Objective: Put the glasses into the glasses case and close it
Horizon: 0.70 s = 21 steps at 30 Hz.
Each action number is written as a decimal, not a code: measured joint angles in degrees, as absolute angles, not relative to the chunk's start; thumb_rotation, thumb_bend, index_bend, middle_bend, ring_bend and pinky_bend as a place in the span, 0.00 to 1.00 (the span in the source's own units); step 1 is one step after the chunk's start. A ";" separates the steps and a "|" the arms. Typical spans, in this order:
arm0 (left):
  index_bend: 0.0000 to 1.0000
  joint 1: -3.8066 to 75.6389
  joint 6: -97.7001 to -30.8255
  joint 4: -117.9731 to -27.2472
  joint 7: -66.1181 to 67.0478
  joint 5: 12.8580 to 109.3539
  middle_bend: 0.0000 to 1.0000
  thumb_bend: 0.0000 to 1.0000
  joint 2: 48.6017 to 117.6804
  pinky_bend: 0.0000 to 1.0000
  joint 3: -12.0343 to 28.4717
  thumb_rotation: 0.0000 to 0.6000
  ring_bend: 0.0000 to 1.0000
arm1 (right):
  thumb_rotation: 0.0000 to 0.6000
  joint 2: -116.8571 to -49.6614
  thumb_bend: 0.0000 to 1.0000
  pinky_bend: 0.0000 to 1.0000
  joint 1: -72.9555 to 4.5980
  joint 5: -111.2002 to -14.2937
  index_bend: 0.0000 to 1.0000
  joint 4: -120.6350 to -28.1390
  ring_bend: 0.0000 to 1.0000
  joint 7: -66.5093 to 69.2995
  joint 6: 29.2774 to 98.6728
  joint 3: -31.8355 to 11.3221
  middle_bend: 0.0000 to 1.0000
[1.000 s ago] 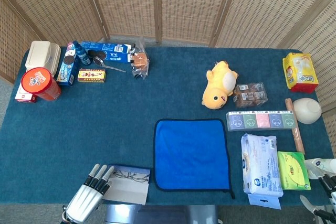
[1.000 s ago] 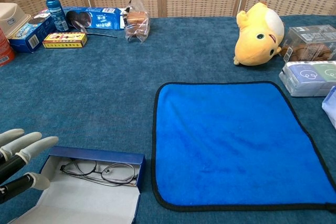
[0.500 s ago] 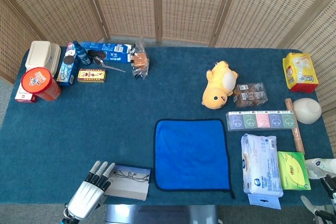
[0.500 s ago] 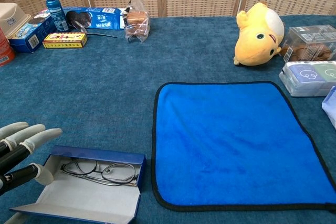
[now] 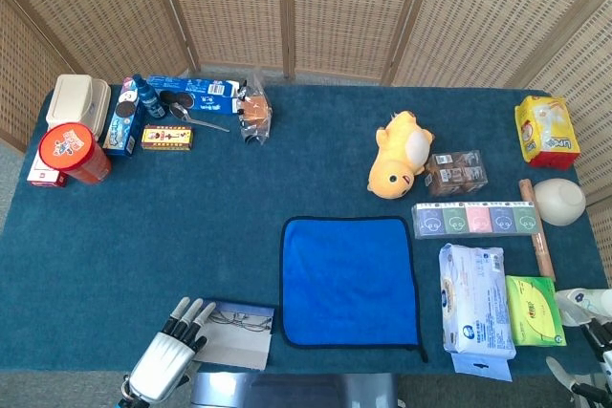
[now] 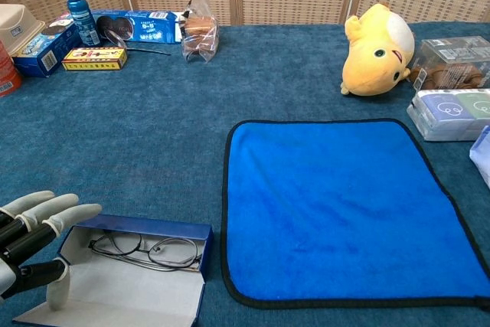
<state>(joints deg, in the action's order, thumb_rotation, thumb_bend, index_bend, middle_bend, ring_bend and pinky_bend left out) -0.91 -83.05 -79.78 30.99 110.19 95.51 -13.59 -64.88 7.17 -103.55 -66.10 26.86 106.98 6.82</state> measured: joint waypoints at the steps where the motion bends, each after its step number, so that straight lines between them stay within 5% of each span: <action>1: 0.56 -0.93 -83.04 -79.82 31.02 110.15 0.09 0.39 95.48 0.00 -13.60 0.88 0.00 | 0.90 -64.85 0.28 0.37 7.15 -103.56 0.12 -66.16 0.31 26.78 106.93 6.84 0.26; 21: 0.52 -0.97 -85.58 -80.56 27.36 107.79 0.10 0.39 94.18 0.00 -11.18 0.88 0.00 | 0.90 -64.36 0.28 0.37 7.30 -103.73 0.12 -67.43 0.31 26.32 107.21 6.89 0.26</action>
<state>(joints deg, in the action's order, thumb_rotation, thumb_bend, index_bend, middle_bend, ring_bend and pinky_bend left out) -0.97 -85.58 -80.56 27.36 107.79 94.18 -11.18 -64.36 7.30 -103.73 -67.43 26.32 107.21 6.89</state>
